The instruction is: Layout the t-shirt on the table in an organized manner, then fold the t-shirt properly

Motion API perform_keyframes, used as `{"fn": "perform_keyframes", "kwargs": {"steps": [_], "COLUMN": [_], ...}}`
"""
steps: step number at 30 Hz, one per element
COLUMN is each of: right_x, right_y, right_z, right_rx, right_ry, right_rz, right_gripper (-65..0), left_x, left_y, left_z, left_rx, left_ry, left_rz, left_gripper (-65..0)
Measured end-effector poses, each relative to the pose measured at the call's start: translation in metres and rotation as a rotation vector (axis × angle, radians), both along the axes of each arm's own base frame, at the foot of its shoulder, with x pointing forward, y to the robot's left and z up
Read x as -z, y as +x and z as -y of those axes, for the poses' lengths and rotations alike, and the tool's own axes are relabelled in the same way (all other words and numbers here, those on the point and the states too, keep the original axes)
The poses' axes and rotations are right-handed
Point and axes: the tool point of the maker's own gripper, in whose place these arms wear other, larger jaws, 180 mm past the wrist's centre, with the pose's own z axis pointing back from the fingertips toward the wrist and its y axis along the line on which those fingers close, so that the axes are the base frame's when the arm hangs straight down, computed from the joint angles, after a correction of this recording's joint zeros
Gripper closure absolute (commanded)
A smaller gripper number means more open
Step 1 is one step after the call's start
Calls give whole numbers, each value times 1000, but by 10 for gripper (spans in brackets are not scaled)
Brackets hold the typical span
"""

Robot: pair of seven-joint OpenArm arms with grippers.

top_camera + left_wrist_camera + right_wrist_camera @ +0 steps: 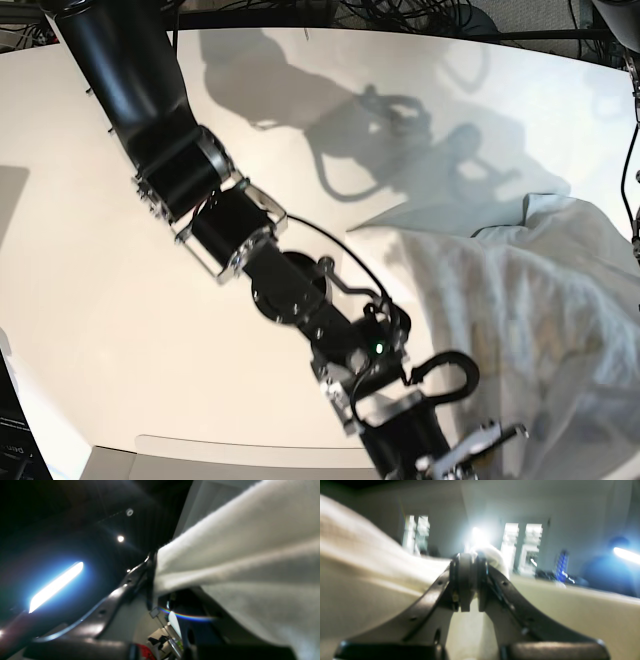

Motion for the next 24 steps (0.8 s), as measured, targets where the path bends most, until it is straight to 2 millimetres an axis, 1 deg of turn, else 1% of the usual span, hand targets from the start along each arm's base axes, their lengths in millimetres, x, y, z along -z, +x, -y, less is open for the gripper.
{"fn": "perform_keyframes", "kwargs": {"steps": [2,4,5,8,10,11,12,13,15,16,18,20,21,22,24], "right_x": [-27,-50,-58,-77,-80,-77,-69,-55,-18,5,48,90,108,125,149], "right_y": [-5,-10,-13,-33,-48,-53,-55,-54,-43,-37,-30,-28,-29,-31,-37], "right_z": [5,19,28,53,68,72,72,70,63,64,68,70,71,72,78], "right_rx": [-43,-77,-88,-125,-139,-144,-152,-158,-163,-156,-130,-117,-114,-110,-104], "right_ry": [71,168,216,329,390,403,407,400,359,332,282,227,200,165,116], "right_rz": [35,56,65,105,133,133,107,56,-93,-166,-284,-410,-468,-522,-588], "right_gripper": [0,0,0,0,0,0,0,0,0,0,0,0,0,0,0], "left_x": [-4,-10,-14,-30,-33,-33,-32,-30,-19,-11,11,28,36,48,78], "left_y": [-3,-4,-5,-12,-14,-13,-13,-12,-8,-5,7,14,15,17,24], "left_z": [0,2,2,6,9,10,10,8,6,7,5,9,11,12,12], "left_rx": [-5,3,7,13,18,23,22,19,11,14,26,46,57,56,68], "left_ry": [7,19,15,36,48,54,51,44,37,39,18,-3,-6,-17,-63], "left_rz": [15,30,40,89,103,101,97,92,58,32,-49,-86,-95,-117,-190], "left_gripper": [0,0,0,0,0,0,0,0,0,0,0,0,0,0,0]}}
